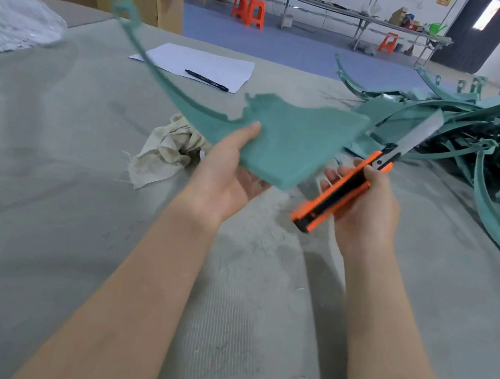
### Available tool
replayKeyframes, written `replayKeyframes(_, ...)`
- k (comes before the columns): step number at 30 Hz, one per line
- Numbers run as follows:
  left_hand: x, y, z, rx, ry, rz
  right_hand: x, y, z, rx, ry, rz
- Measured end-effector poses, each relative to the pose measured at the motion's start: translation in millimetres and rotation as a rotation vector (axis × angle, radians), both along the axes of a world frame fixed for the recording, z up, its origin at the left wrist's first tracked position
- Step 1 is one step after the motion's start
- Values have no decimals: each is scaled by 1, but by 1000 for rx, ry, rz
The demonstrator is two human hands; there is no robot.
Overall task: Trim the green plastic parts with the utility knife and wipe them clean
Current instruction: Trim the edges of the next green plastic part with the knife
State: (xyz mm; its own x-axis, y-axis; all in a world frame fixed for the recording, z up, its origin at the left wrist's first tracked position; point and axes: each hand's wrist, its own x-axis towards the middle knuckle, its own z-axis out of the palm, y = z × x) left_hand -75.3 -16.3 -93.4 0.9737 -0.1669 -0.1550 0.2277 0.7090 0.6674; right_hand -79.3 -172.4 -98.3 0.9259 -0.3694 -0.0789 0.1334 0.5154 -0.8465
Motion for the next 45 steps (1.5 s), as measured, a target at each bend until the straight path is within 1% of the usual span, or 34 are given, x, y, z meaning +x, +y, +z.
replayKeyframes(1, 2, 4, 0, -47, 22, 88, 0, -3, -1, -63, 10, 7)
replayKeyframes(3, 6, 12, 0, -163, 80, 215, -4, -1, -3, -197, 2, 93)
replayKeyframes(4, 6, 16, -1, -216, 97, 255, -7, 4, -3, -313, -13, 122)
replayKeyframes(6, 6, 20, -2, -268, 108, 302, -13, 15, -5, -589, -89, 113)
replayKeyframes(8, 4, 21, -2, -287, 110, 323, -17, 24, -8, -814, -158, 72)
replayKeyframes(9, 4, 21, -2, -296, 109, 325, -18, 26, -9, -893, -172, 66)
replayKeyframes(11, 3, 19, -1, -301, 107, 314, -18, 28, -12, -976, -181, 63)
replayKeyframes(16, 0, 14, 3, -247, 99, 270, -17, 27, -16, -1021, -204, 28)
replayKeyframes(21, -2, 12, 4, -257, 110, 255, -15, 27, -18, -1012, -192, 43)
replayKeyframes(25, -2, 10, 4, -328, 117, 230, -16, 31, -18, -970, -213, 104)
replayKeyframes(29, -3, 9, 4, -433, 95, 157, -17, 33, -18, -927, -224, 147)
replayKeyframes(33, -3, 11, 4, -479, 102, 114, -19, 35, -19, -973, -251, 214)
replayKeyframes(37, 0, 13, 3, -523, 128, 144, -19, 42, -23, -984, -275, 266)
replayKeyframes(42, 3, 13, 1, -517, 111, 183, -24, 46, -22, -1025, -309, 328)
replayKeyframes(45, -2, 12, 1, -530, 69, 158, -28, 50, -22, -1190, -385, 368)
